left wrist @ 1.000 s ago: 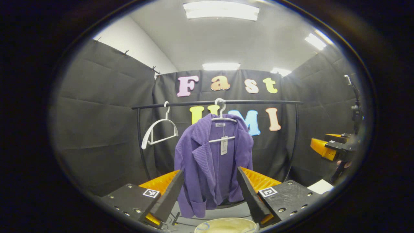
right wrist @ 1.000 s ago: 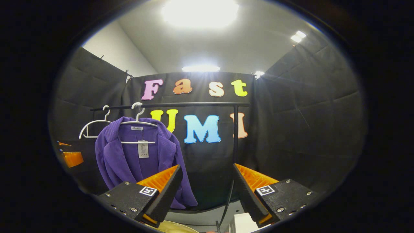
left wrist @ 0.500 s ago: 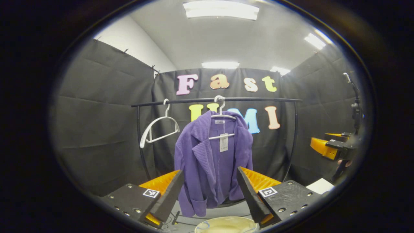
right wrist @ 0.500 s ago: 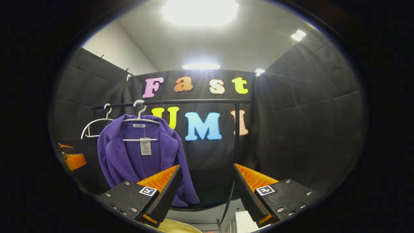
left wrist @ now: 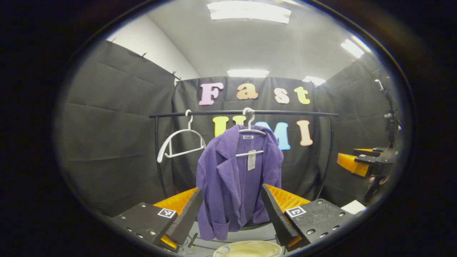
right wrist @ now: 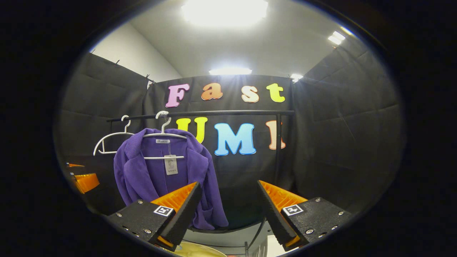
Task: Grasp the clothes on the hanger with both hands and then place them into the laundry hamper below.
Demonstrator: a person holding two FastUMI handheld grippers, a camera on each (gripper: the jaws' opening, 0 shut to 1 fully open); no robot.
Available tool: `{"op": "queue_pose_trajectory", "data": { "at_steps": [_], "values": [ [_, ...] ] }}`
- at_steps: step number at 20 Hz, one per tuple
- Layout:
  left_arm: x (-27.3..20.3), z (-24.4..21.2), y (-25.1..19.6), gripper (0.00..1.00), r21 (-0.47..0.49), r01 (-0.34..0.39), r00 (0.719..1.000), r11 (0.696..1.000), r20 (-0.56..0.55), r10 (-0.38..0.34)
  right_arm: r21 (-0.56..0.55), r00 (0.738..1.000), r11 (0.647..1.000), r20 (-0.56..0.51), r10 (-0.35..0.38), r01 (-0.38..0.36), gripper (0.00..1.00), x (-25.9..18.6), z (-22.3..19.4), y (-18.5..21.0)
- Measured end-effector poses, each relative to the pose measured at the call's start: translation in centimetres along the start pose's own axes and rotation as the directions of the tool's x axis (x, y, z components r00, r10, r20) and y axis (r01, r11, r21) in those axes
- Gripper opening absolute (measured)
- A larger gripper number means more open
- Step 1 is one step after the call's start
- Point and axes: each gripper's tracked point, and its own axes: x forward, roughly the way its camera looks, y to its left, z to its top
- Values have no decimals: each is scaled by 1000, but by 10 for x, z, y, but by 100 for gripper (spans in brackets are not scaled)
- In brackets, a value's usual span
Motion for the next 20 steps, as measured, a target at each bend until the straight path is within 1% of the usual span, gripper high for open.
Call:
{"op": "queue_pose_trajectory", "data": {
  "at_steps": [1, 3, 4, 5, 6, 8, 9, 11, 12, 13, 14, 15, 17, 18, 19, 20],
  "values": [
    [1, 1, 4, 95, 4, -14, 1000, 1000, -3, 14, 11, 1000, 1000, 0, 18, -18, 95, 5, 5, 8],
    [4, 2, 10, 95, -6, -41, 999, 999, -7, 41, 14, 999, 999, -15, 49, -48, 95, 20, 10, 21],
    [8, 3, 12, 99, -23, -53, 999, 998, -9, 53, 10, 998, 998, -16, 58, -58, 95, 29, 15, 25],
    [15, 6, 15, 94, -44, -66, 998, 997, -14, 66, 6, 998, 998, -17, 68, -68, 95, 39, 19, 29],
    [27, 9, 23, 99, -63, -81, 997, 995, -22, 80, 12, 997, 997, -13, 77, -77, 95, 50, 23, 32],
    [51, 13, 30, 99, -87, -115, 993, 990, -30, 113, 42, 994, 993, -19, 110, -109, 95, 72, 28, 42],
    [60, 14, 31, 95, -97, -127, 991, 987, -41, 124, 55, 990, 989, -28, 136, -135, 95, 83, 27, 49],
    [76, 12, 29, 95, -123, -147, 988, 981, -67, 140, 62, 983, 982, -33, 182, -180, 95, 106, 27, 59],
    [82, 11, 25, 99, -141, -158, 986, 977, -81, 148, 57, 979, 978, -36, 200, -198, 95, 117, 25, 63],
    [91, 10, 21, 100, -165, -166, 984, 972, -92, 153, 50, 975, 975, -42, 217, -215, 95, 128, 22, 68],
    [100, 10, 15, 100, -181, -168, 983, 969, -97, 153, 45, 972, 973, -51, 231, -228, 95, 140, 18, 71],
    [110, 10, 9, 95, -192, -174, 983, 966, -98, 158, 47, 967, 969, -61, 246, -244, 95, 152, 13, 75],
    [133, 6, 0, 95, -191, -198, 978, 961, -103, 181, 58, 957, 960, -78, 279, -275, 95, 174, 5, 83],
    [143, 3, -3, 99, -187, -213, 975, 959, -103, 196, 56, 952, 956, -85, 293, -289, 95, 185, 1, 86],
    [154, 3, -5, 95, -182, -229, 972, 956, -101, 214, 47, 949, 953, -90, 303, -300, 95, 195, -4, 89],
    [163, 2, -8, 92, -177, -250, 967, 952, -100, 235, 39, 947, 952, -91, 307, -304, 95, 205, -7, 90]
  ]
}}
